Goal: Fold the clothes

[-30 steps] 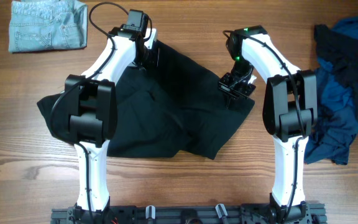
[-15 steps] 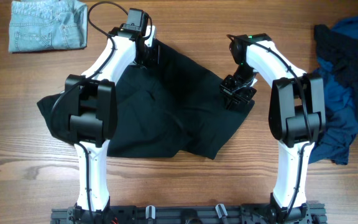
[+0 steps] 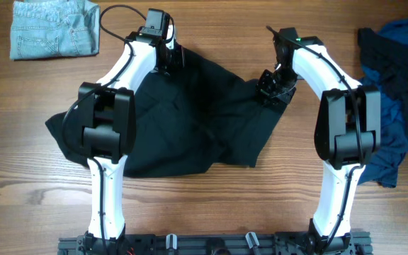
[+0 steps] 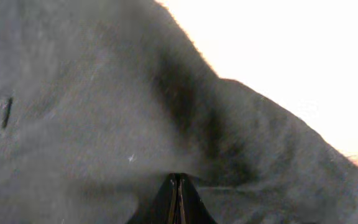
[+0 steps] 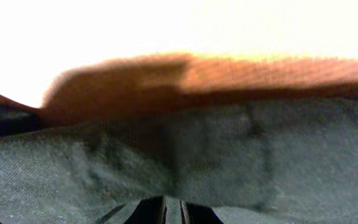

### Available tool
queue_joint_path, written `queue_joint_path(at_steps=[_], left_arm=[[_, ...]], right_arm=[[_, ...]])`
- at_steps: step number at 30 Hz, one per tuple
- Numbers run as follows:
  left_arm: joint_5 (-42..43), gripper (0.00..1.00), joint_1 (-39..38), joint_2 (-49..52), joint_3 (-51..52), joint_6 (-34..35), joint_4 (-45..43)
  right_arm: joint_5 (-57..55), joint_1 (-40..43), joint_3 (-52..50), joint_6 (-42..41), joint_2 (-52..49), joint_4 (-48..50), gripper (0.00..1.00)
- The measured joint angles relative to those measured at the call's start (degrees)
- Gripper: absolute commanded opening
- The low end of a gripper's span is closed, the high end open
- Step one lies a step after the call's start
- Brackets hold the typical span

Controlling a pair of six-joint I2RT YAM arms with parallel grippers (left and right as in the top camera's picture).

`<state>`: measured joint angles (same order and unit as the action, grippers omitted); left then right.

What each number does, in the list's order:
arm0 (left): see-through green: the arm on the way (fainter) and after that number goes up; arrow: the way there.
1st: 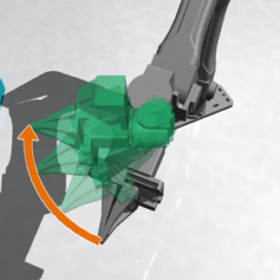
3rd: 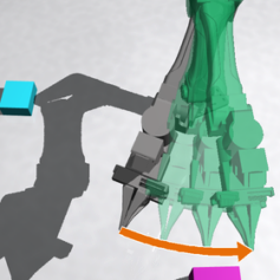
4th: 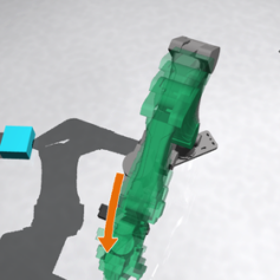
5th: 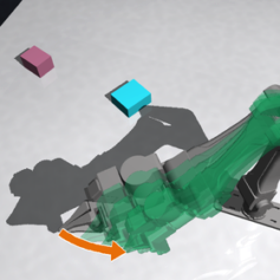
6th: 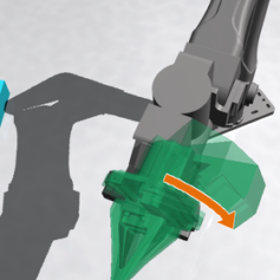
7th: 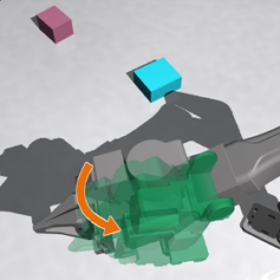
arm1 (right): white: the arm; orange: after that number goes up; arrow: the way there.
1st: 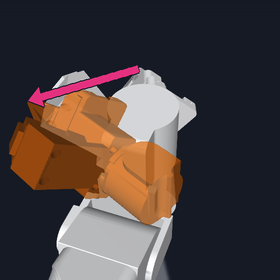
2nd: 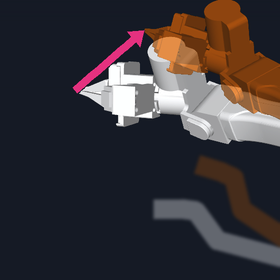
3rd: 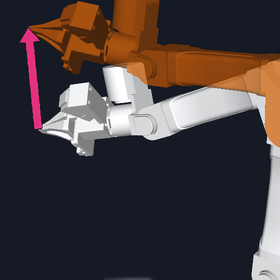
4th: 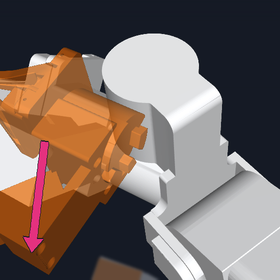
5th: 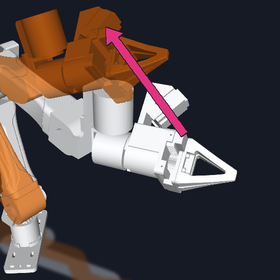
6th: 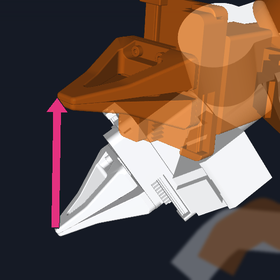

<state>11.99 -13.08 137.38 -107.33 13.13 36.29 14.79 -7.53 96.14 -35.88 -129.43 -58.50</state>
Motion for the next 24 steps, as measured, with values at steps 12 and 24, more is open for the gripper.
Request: queue_joint_path(at_steps=[12,24], left_arm=[[-9.0,0.04,0.3,1.8,0.1,8.7,-12.0],[-10.6,0.04,9.7,2.0,-0.3,14.6,-10.8]], right_arm=[[-0.3,2.0,1.7,0.2,-0.7,5.5,0.09],[-0.7,4.6,5.6,3.3,-2.8,6.7,0.10]])
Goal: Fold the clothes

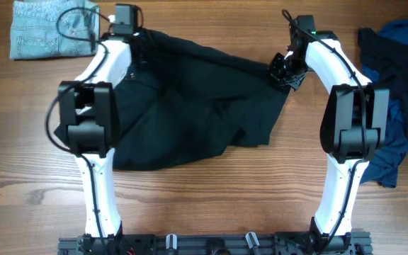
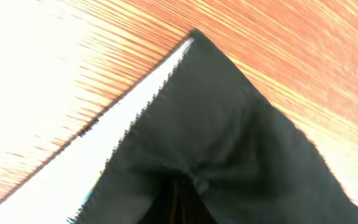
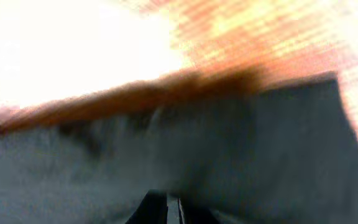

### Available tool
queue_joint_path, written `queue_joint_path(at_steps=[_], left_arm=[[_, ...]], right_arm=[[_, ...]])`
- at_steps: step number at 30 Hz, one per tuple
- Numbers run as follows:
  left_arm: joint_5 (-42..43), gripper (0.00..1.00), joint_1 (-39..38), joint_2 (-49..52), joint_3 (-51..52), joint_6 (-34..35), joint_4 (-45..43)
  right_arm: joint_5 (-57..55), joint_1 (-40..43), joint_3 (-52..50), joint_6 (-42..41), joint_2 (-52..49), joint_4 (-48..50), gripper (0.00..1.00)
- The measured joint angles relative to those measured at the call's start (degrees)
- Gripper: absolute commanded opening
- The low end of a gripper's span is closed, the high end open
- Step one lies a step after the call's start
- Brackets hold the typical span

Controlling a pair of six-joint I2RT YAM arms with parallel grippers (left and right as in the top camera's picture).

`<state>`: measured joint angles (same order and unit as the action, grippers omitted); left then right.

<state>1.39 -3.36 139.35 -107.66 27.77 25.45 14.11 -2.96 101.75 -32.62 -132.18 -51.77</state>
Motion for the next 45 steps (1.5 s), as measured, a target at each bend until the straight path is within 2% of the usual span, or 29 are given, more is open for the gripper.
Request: queue_joint_path(at_steps=[12,20,26,29,30,31,32,33,35,36,37,38,41,45], left_arm=[[1.2,0.04,3.1,0.0,-0.3,1.1,0.4],[0.6,0.04,3.2,0.0,-0.7,5.5,1.5],[0.5,0.04,3.2,-0.2,-0.8,5.6,1.3],[-0.1,0.04,3.4,-0.3,-1.0,5.5,1.7],[-0.2,0.04,3.5,-0.4,-1.0,5.2,1.9],[-0.7,0.09,3.8,-0.6,-1.0,4.4,2.4],[-1.1,0.20,3.9,-0.9,-1.0,3.7,2.6],[-1.5,0.36,4.2,-1.1,-0.9,2.4,2.9],[-2.1,0.46,4.7,-2.0,-0.9,-0.1,3.8],[-2.4,0.56,5.0,-2.7,-0.9,-1.3,4.4],[-2.6,0.68,5.2,-3.8,-0.9,-3.0,5.0],[-2.7,0.88,5.2,-4.1,-0.9,-4.2,5.0],[-3.3,0.88,5.8,-8.5,-0.9,-7.9,6.9],[-3.3,0.93,6.2,-11.8,-0.9,-10.3,8.0]], right_arm=[[-2.3,0.2,2.1,4.5,-1.2,7.0,0.13],[-5.3,1.2,5.3,4.9,-2.5,12.0,0.15],[-6.8,1.9,15.2,6.8,-3.0,10.1,0.14],[-6.9,1.9,24.3,7.4,-3.0,3.4,0.13],[-6.6,1.9,27.5,7.9,-3.0,0.0,0.18],[-6.2,1.9,30.6,8.7,-3.0,-3.5,0.30],[-5.5,1.9,33.4,9.8,-3.0,-7.8,0.47],[-4.6,1.7,35.8,11.1,-3.0,-12.3,0.54],[-1.9,1.3,39.1,14.1,-2.8,-20.0,0.67],[0.2,0.8,40.0,16.2,-2.7,-23.3,0.72],[2.4,0.3,40.4,18.4,-2.7,-26.1,0.75],[5.9,-0.9,40.5,21.1,-2.5,-29.9,0.83],[11.5,-4.2,40.5,26.5,-2.5,-34.5,0.89],[14.8,-10.3,40.5,30.0,-2.5,-34.5,0.91]])
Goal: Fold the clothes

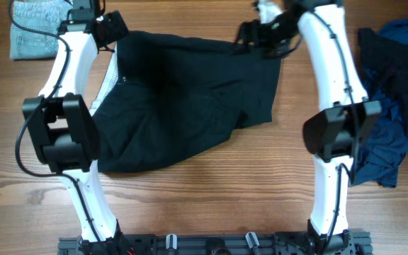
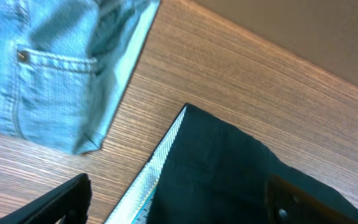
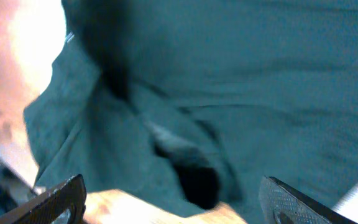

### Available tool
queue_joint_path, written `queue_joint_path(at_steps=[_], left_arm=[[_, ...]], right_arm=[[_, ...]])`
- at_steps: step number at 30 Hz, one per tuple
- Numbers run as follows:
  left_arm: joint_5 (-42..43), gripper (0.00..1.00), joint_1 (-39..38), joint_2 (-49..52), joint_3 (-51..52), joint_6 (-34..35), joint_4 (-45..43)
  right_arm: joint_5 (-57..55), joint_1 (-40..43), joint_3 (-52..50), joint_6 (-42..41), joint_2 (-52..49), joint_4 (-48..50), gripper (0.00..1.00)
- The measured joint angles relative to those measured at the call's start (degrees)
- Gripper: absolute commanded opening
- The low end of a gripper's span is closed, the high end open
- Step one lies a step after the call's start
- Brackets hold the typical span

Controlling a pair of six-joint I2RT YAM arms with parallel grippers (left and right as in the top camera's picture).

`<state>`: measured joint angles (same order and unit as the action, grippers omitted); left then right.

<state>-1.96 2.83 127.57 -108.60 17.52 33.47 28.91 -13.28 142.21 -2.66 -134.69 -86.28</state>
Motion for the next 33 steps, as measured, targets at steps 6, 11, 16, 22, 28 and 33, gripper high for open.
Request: queue_joint_path(at_steps=[6,11,16,22,28,33], left_arm=[[0.0,1.00,1.4,-0.5,0.0,-1.0,1.4],[-2.1,1.00,3.4,-0.5,0.0,-1.4,2.6],[-3.7,1.00,7.5,-0.9,0.0,-1.4,2.6],[-4.2,1.00,11.9,-1.1,0.0,-1.4,3.0],[-4.2,1.00,13.9,-1.2,0.0,-1.4,3.5],[-4.2,1.00,13.8,-1.2,0.0,-1.4,3.5]], right_arm=[[-1.5,-10.7,0.0,-7.3,0.0,4.3,0.73],[-7.8,-18.4,-0.1,-22.1,0.0,4.3,0.83],[-15.3,-22.9,-0.2,-32.2,0.0,8.8,0.82],[-17.4,-25.4,-0.2,-39.8,-2.2,15.2,0.78],[-17.4,-27.1,-0.3,-44.4,-8.0,15.4,0.76],[-18.8,-27.5,-0.4,-45.7,-9.2,16.3,0.77]])
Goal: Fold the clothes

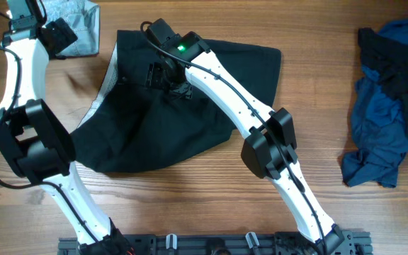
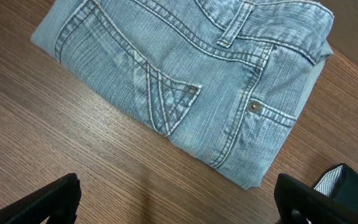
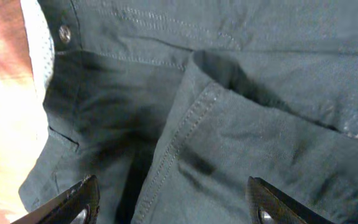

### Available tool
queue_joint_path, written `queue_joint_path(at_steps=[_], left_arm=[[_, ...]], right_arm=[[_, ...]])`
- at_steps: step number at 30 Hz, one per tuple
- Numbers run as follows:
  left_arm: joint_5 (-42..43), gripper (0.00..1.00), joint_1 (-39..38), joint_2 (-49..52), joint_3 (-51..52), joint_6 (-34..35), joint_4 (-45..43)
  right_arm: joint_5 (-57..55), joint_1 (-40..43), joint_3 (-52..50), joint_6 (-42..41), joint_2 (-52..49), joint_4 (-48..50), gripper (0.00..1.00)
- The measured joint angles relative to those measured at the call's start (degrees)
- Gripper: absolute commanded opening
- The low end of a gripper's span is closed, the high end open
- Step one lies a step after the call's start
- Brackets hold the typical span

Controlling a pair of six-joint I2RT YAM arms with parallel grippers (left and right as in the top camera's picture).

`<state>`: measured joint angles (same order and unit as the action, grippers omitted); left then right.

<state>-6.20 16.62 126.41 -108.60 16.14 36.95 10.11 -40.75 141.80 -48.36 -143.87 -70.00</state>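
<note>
A black pair of shorts point(image 1: 190, 106) lies spread across the middle of the table, its waistband with a metal button point(image 3: 64, 34) toward the left. My right gripper point(image 1: 163, 76) reaches across to the garment's upper left part and hovers open just above a stitched seam point(image 3: 185, 124), nothing between its fingers point(image 3: 73, 202). My left gripper point(image 1: 57, 35) is open at the far left, over bare wood beside the folded light-blue jeans point(image 2: 185, 81). A corner of the black shorts point(image 2: 356, 183) shows at the lower right of the left wrist view.
The folded jeans point(image 1: 76, 25) lie at the far left corner. A crumpled pile of dark blue clothes point(image 1: 381, 106) sits at the right edge. The wooden table point(image 1: 204, 205) shows bare in front of the shorts.
My left gripper has moved left from the shorts' far left corner to over the jeans. My right gripper has moved from the shorts' far right corner across to their upper left part. Both stay open.
Both grippers were shut on the shorts' far edge, with the fabric bunched mid-table. Then they held it farther back and wider apart. Then both stood open at the far corners, the shorts lying spread. Now the left is off the shorts and the right hovers over them.
</note>
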Motion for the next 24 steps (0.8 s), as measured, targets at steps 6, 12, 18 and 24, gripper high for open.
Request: queue_joint_path(at_steps=[6,12,18,24], left_arm=[[0.0,1.00,0.0,0.0,0.0,0.0,0.0],[0.0,1.00,0.0,0.0,0.0,0.0,0.2],[0.0,1.00,0.0,0.0,0.0,0.0,0.5],[0.0,1.00,0.0,0.0,0.0,0.0,2.1]], right_arm=[[-4.6,0.2,0.0,4.2,0.0,3.7,0.80],[-5.5,1.4,0.0,22.3,0.0,9.6,0.86],[-5.7,2.3,0.0,41.5,0.0,10.5,0.96],[-1.8,3.5,-1.9,53.4,-0.1,9.6,0.96]])
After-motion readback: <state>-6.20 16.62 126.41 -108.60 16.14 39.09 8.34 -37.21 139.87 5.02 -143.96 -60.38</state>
